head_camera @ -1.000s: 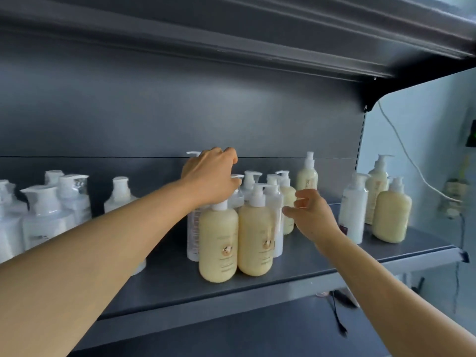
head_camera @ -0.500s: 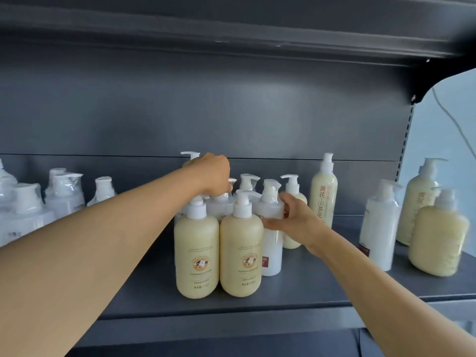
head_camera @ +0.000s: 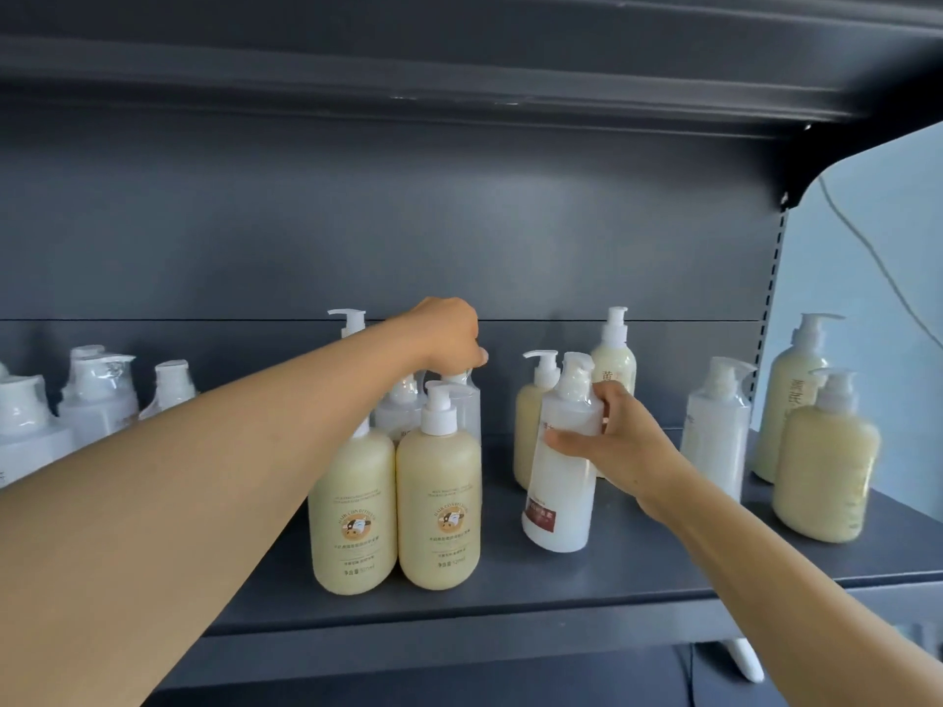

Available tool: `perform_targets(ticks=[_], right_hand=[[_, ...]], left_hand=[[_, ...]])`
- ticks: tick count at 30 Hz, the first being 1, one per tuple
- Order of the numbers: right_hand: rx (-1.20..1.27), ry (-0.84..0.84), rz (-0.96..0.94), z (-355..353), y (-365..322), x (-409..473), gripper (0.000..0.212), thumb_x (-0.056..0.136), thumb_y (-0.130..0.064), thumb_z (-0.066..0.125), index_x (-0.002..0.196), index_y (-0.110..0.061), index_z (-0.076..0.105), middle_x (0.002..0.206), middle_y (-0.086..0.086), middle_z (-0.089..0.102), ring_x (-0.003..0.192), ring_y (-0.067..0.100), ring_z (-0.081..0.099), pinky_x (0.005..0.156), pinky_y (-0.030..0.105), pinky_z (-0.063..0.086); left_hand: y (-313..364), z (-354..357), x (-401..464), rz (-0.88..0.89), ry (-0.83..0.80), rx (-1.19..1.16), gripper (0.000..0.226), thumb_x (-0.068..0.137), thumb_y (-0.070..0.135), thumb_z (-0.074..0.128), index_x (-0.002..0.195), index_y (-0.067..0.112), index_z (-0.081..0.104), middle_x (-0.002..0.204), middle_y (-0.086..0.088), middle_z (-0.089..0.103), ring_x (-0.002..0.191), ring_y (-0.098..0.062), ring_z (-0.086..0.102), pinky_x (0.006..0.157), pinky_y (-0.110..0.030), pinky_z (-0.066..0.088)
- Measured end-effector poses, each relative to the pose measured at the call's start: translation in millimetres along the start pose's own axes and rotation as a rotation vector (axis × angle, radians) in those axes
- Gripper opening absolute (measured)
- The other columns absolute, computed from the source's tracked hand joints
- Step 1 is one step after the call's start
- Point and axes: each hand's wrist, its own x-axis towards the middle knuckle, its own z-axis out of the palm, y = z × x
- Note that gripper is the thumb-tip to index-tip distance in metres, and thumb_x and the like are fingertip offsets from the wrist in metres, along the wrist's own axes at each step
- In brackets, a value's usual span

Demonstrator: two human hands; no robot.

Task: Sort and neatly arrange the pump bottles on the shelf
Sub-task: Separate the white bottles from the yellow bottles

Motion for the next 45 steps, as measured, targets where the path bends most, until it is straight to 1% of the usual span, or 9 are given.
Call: perform_targets(ticks=[6,11,15,19,22,26,30,40,45], right_hand=[[-0.071,0.059,0.004,-29,10,-3,0.060,0.075,-0.025,0.078,0.123,-0.017,0.044,0.111,0.000,0.058,0.100,0.020,0.058,0.081,0.032,0.048],[-0.073,0.065,0.006,-51,19,-4,0.057,0.076,-0.024,0.077,0.121,-0.015,0.044,0.098,-0.004,0.056,0.087,0.013,0.056,0.065,0.022,0.044],[-0.067,0.032,0.012,-57,27,-2,0.056,0.075,-0.023,0.078,0.120,-0.015,0.046,0.099,-0.003,0.058,0.089,0.014,0.058,0.068,0.024,0.046],[-0.055,0.020,-0.002,-51,25,1,0.057,0.074,-0.026,0.078,0.119,-0.018,0.045,0.099,-0.009,0.057,0.086,0.005,0.055,0.065,0.018,0.043],[-0.034,0.004,-0.006,-44,26,3,0.057,0.074,-0.026,0.079,0.120,-0.018,0.046,0.100,-0.011,0.057,0.088,0.004,0.056,0.069,0.021,0.045],[-0.035,0.006,0.001,-38,28,3,0.056,0.074,-0.026,0.079,0.120,-0.017,0.047,0.103,-0.007,0.058,0.092,0.011,0.058,0.068,0.021,0.046],[-0.007,0.020,0.015,-38,29,3,0.058,0.073,-0.025,0.079,0.121,-0.016,0.047,0.106,-0.003,0.059,0.095,0.015,0.059,0.070,0.023,0.046],[0.039,0.051,0.017,-54,12,-24,0.052,0.078,-0.018,0.076,0.122,-0.013,0.049,0.109,0.002,0.061,0.091,0.014,0.059,0.068,0.023,0.046],[0.041,0.039,0.024,-57,-3,-49,0.049,0.079,-0.015,0.074,0.122,-0.012,0.052,0.113,0.005,0.063,0.104,0.023,0.060,0.095,0.044,0.049]], left_hand=[[49,10,32,0.079,-0.041,0.042,0.018,0.094,0.026,0.052,0.105,0.012,0.054,0.106,-0.006,0.050,0.091,-0.022,0.040,0.079,-0.029,0.037],[69,14,57,0.073,-0.093,0.227,0.046,0.095,0.034,0.051,0.132,0.006,0.050,0.127,-0.008,0.054,0.101,-0.024,0.046,0.083,-0.031,0.042],[53,-4,65,-0.060,-0.238,0.461,0.046,0.092,0.044,0.053,0.113,0.004,0.059,0.098,-0.009,0.061,0.086,-0.029,0.057,0.086,-0.035,0.047],[30,3,65,-0.249,-0.467,0.504,0.045,0.090,0.044,0.054,0.115,0.007,0.057,0.100,-0.009,0.070,0.076,-0.028,0.067,0.079,-0.033,0.050],[23,13,65,-0.220,-0.421,0.499,0.032,0.093,0.030,0.052,0.111,0.005,0.062,0.072,-0.004,0.068,0.073,-0.026,0.061,0.076,-0.031,0.049],[22,15,66,-0.189,-0.405,0.397,0.026,0.092,0.026,0.056,0.109,0.006,0.059,0.095,-0.008,0.073,0.075,-0.023,0.062,0.084,-0.032,0.052],[27,12,61,-0.122,-0.364,0.365,0.019,0.091,0.029,0.057,0.085,0.012,0.059,0.070,-0.003,0.067,0.069,-0.020,0.059,0.075,-0.027,0.050],[68,-16,31,0.069,-0.097,0.242,0.034,0.092,0.034,0.053,0.076,0.005,0.062,0.058,-0.003,0.059,0.047,-0.016,0.055,0.057,-0.022,0.046],[71,-35,-3,0.137,-0.025,0.188,0.035,0.090,0.034,0.056,0.068,0.008,0.058,0.056,-0.002,0.058,0.044,-0.015,0.053,0.048,-0.022,0.040]])
